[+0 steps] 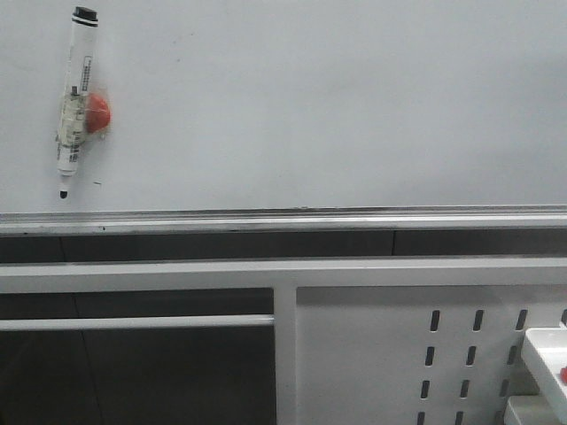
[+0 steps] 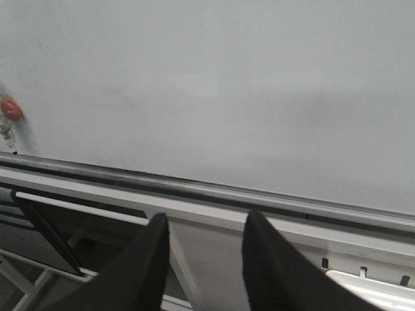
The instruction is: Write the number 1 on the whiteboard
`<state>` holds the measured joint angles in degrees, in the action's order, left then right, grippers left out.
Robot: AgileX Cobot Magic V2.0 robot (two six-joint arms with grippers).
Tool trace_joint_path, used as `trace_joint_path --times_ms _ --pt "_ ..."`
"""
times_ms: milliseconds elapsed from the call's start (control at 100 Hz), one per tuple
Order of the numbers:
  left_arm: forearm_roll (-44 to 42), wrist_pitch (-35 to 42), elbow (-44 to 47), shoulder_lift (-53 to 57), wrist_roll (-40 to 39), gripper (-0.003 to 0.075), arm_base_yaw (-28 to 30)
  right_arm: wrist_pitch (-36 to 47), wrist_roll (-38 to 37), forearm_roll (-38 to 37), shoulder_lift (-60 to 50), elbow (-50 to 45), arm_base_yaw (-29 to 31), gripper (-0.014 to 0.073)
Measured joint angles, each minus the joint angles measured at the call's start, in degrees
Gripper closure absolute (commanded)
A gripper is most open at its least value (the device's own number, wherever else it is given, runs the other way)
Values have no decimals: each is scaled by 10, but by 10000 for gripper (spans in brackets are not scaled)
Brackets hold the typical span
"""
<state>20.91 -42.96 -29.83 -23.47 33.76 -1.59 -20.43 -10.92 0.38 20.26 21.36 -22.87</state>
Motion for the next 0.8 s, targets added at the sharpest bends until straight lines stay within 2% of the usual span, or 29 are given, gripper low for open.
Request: trace_joint_path --times_ms 70,180,410,530,700,800 --pt "-114 -27 -5 -18 -52 505 -21 0 0 0 7 0 0 347" --pt "-209 -62 -6 -40 -88 505 -54 1 1 0 9 0 0 347" --pt "-216 -51 -6 -87 -99 503 -112 3 1 0 10 0 0 347" --pt "-143 14 -6 -106 -100 460 -130 4 1 0 10 0 0 347" --pt "71 185 10 -117 -66 234 -150 5 1 0 10 0 0 347" --pt "126 233 22 -138 -45 241 -166 5 1 0 10 0 0 347"
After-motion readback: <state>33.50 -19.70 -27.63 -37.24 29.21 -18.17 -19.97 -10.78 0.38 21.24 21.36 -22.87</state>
